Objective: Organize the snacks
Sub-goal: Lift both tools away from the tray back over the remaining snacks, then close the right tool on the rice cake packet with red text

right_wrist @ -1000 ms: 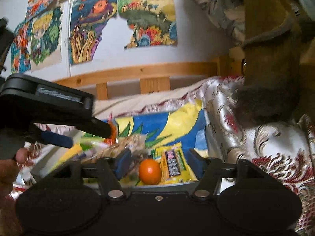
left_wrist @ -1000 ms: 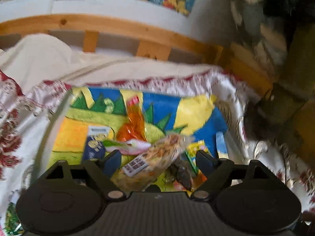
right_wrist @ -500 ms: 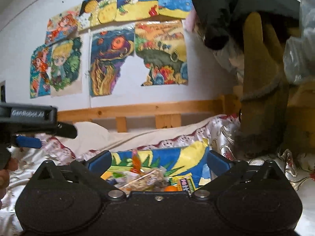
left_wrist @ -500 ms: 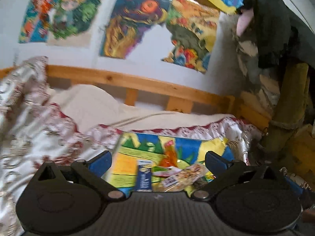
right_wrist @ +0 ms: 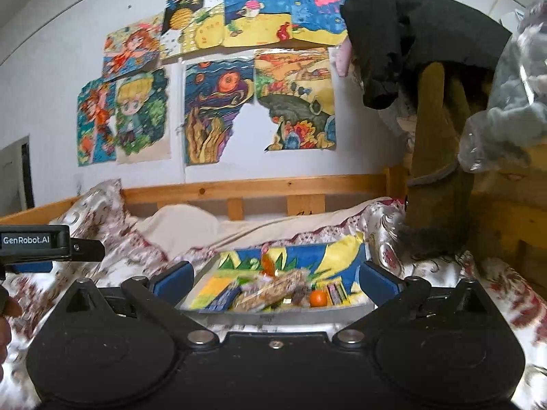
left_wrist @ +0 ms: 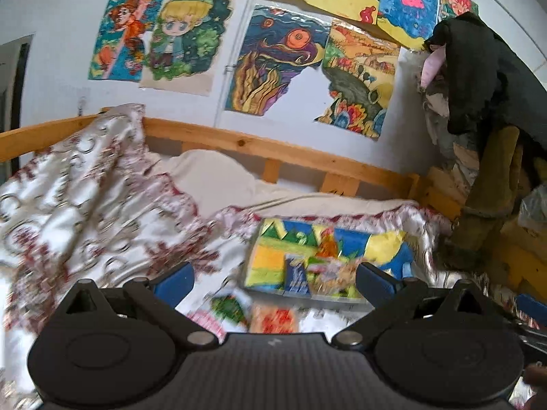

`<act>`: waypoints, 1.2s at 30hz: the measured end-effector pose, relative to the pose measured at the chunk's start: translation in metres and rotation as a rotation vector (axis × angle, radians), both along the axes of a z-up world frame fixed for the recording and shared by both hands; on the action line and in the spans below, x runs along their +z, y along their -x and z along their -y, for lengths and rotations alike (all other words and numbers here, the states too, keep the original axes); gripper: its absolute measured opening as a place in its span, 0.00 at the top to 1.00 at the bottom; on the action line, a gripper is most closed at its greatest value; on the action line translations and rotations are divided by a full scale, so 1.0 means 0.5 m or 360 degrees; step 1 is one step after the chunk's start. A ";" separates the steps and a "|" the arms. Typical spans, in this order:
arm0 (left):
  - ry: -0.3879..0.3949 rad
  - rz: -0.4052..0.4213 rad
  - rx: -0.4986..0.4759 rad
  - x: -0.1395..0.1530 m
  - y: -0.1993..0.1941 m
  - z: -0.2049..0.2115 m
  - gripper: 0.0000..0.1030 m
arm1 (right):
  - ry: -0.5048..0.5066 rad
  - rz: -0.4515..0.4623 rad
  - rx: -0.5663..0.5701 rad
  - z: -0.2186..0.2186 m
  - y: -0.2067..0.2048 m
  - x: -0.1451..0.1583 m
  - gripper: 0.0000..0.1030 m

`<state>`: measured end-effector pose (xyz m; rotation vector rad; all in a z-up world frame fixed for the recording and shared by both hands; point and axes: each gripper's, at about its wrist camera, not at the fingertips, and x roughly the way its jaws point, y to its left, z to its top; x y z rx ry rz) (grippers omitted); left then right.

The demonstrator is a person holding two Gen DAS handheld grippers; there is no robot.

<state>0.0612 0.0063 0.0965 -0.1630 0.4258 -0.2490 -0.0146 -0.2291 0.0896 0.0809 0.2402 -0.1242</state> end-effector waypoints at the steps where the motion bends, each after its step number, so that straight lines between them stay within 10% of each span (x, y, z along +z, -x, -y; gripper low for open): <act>1: -0.0004 -0.0004 0.0007 -0.002 0.020 -0.009 0.00 | 0.0012 -0.0021 0.0009 -0.008 0.018 0.001 0.01; 17: -0.0163 -0.0232 0.0030 -0.026 0.150 -0.091 0.00 | -0.0047 -0.0380 -0.0019 -0.137 0.129 0.061 0.01; 36: -0.0486 -0.0318 -0.0187 -0.020 -0.079 -0.154 0.00 | 0.0005 -0.0810 0.0147 -0.198 -0.210 0.107 0.01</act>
